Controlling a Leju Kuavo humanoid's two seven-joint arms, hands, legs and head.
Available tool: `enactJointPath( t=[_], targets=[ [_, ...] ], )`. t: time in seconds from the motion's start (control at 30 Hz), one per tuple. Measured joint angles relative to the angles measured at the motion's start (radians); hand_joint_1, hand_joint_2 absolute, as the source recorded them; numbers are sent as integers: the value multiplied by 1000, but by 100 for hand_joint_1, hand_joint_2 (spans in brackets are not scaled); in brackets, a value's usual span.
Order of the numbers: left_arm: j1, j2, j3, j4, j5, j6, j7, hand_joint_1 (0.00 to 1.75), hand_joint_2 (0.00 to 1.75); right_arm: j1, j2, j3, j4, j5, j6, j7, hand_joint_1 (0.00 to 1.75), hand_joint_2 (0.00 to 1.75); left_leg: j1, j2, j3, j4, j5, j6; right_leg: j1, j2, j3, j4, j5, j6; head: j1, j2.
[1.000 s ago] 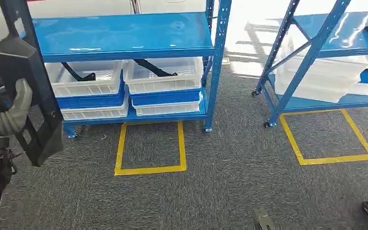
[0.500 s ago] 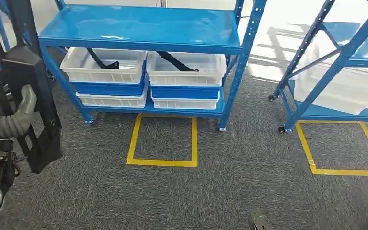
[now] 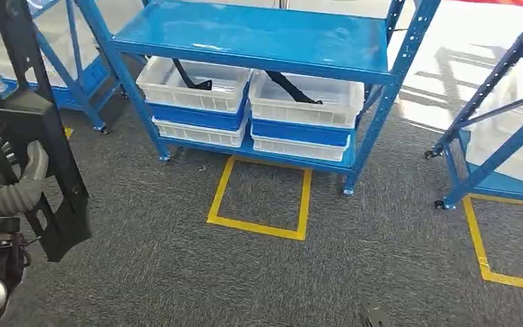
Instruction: Take the parts from the cabinet and place them on the table.
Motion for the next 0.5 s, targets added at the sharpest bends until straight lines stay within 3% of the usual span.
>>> enactJointPath(
  t=[0.07,0.1,0.13,0.17,0.2,0.23,0.27,0.3,0.4,0.43,0.47,0.5],
  targets=[
    [9,-5,7,5,16,9,-12,175,175,0,0,2,0,0,2,1,0,0,8,16,-81,180,-79,-12,2,-29,-2,1,0,0,0,0],
    [19,-6,10,8,22,11,-18,175,175,0,-1,4,0,0,3,2,0,0,11,18,-104,235,-89,-17,1,-43,-2,1,0,0,0,0],
    [25,-8,12,11,29,12,-20,175,175,-1,-1,6,0,-1,3,2,0,0,14,21,-103,232,-78,-20,1,-56,-3,1,0,1,0,0],
    [26,-10,13,15,32,12,-23,175,175,-2,-1,8,0,-2,3,2,0,0,17,25,-75,180,-47,-24,1,-69,-3,2,-1,2,0,0],
    [26,-11,16,18,34,12,-26,175,175,-4,-1,11,0,-2,3,1,0,0,18,34,-24,85,-4,-26,1,-82,-3,3,-3,4,0,0],
    [26,-12,21,18,34,12,-28,175,175,-8,-1,13,0,-3,3,1,0,0,18,63,35,-23,37,-25,1,-93,-2,5,-5,8,0,0],
    [23,-13,25,20,32,12,-30,175,175,-11,-2,13,0,-6,3,1,0,0,11,121,69,-98,39,-21,6,-102,0,7,-8,13,-1,0],
    [22,-15,26,22,30,11,-31,175,175,-12,-2,14,0,-9,3,0,0,0,5,106,69,-99,47,-6,14,-111,-2,10,-11,18,1,0],
    [20,-18,27,28,26,8,-30,175,175,-20,-2,15,-1,-10,7,1,0,0,2,67,57,-95,52,12,14,-143,2,9,-10,30,4,0],
    [19,-18,27,29,23,7,-29,175,175,-20,-2,15,-3,-10,8,1,0,0,7,57,60,-102,59,22,9,-137,-1,13,-18,38,4,0],
    [17,-18,28,30,19,7,-28,175,175,-20,-3,16,-3,-10,8,1,0,0,9,47,58,-102,62,27,4,-80,-8,38,-42,44,5,0],
    [12,-19,28,32,19,6,-28,175,175,-19,-2,16,-3,-10,8,1,0,0,10,39,57,-101,65,31,1,-47,-32,99,-83,44,5,0]
  ],
)
